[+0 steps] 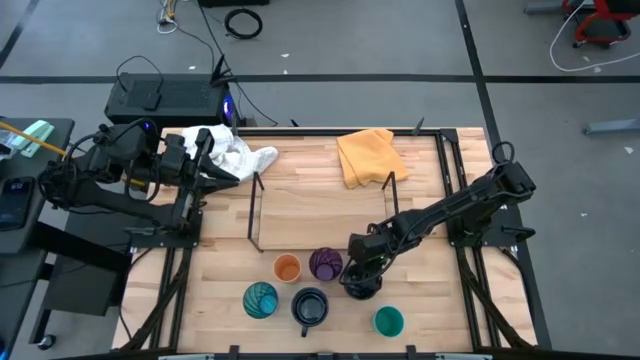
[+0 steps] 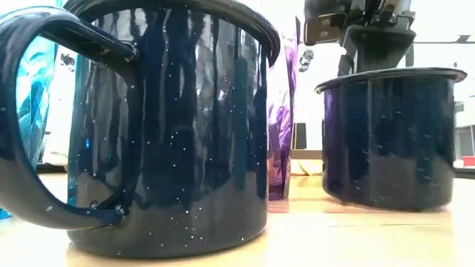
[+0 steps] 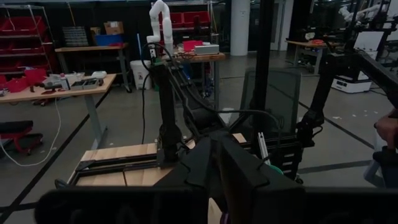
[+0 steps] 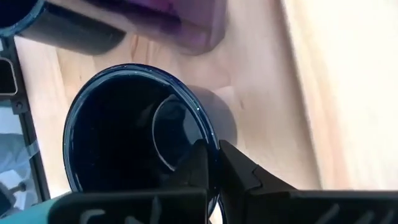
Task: Stack small to large cups/mugs on shelf
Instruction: Put the right dark blue mug on the shelf put the green cup on the shelf
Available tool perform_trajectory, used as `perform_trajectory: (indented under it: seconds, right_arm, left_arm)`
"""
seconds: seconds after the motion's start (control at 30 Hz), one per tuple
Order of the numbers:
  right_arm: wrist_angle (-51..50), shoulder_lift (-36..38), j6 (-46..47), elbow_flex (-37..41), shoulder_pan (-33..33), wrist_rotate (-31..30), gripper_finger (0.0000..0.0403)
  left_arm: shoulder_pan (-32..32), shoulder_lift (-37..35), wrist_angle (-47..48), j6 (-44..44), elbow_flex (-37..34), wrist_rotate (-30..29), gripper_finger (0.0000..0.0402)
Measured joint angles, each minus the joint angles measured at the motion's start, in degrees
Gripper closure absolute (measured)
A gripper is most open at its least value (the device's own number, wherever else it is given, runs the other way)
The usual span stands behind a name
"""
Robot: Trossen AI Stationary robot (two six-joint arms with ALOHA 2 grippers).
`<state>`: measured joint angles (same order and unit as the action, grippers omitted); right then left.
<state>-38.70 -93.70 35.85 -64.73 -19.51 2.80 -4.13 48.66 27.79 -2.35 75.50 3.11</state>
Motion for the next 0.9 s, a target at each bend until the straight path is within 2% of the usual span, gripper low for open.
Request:
perform_trajectory:
  seconds: [0.47, 0.73, 0.9]
  right_arm:
    - [-4.8, 9.3, 0.4, -0.1, 1.6, -3.0, 0.0386]
    - [-6.8, 9.8, -3.2, -2.7, 3.9, -3.2, 0.0386]
    - [-12.2, 9.8, -7.2, -6.0, 6.4, -4.6, 0.0386]
  left_arm:
    - [0.1, 0.0, 0.0, -1.4, 0.0, 0.0, 0.0363]
    - [0.2, 0.0, 0.0, -1.4, 0.0, 0.0, 0.0361]
    - [0.2, 0.0, 0.0, -1.4, 0.0, 0.0, 0.0365]
